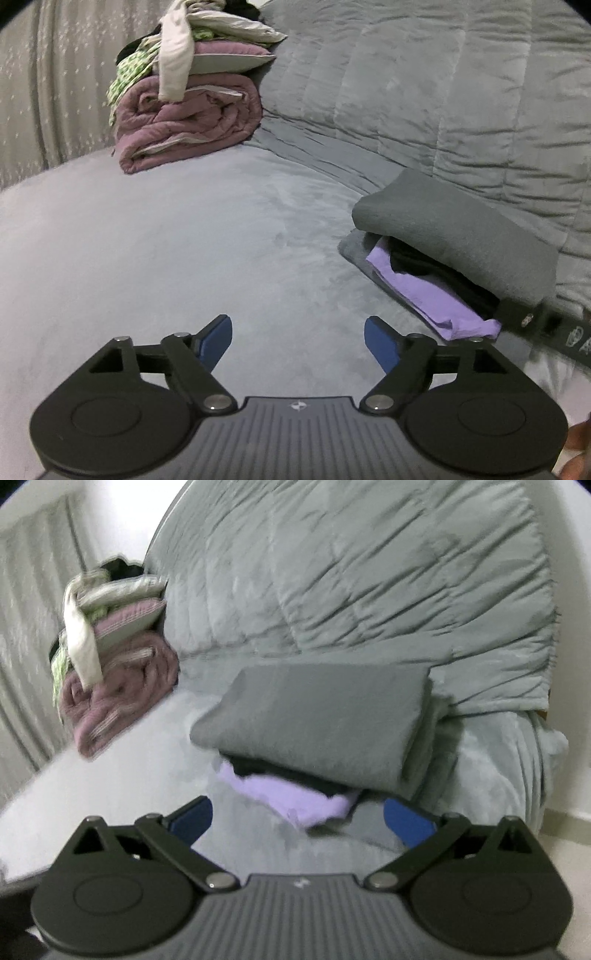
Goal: Fold clothes
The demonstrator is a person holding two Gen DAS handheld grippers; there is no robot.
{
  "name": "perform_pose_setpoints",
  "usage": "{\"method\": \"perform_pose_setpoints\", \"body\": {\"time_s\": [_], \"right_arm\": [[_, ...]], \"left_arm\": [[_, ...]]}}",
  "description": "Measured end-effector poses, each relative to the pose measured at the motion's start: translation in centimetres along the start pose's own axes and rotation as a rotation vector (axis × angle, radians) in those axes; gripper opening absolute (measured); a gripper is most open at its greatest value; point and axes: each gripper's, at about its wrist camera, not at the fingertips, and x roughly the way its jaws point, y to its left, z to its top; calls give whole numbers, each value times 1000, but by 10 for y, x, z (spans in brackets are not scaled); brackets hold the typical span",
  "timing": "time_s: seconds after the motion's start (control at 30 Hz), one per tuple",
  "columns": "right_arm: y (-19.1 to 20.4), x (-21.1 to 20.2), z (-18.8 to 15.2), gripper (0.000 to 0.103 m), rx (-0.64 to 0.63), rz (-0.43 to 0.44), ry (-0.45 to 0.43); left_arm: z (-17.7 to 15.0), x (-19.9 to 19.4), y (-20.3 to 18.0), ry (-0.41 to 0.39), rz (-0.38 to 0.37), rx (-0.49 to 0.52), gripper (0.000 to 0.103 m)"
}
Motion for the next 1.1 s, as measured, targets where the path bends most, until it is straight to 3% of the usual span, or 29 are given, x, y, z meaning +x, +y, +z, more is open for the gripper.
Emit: {"method": "perform_pose_setpoints", "body": {"time_s": [0.07, 0.17, 0.27, 0.5, 1.1], "right_arm": [[1, 3, -8, 103, -24, -66, 25], [-7, 5, -23, 103, 58, -136, 92], [-6, 14, -29, 103, 96, -119, 155], [-1, 20, -30, 103, 38, -153, 142], [-1, 41, -31, 103, 18, -125, 170]], "left_arm": [[-6, 0, 0, -14, -8, -26, 88], [-17, 7, -4, -16, -18, -21, 92], [-28, 18, -7, -4, 4, -2, 92], [-36, 35, -8, 6, 35, 58, 96], [-38, 44, -5, 45, 84, 62, 98]]}}
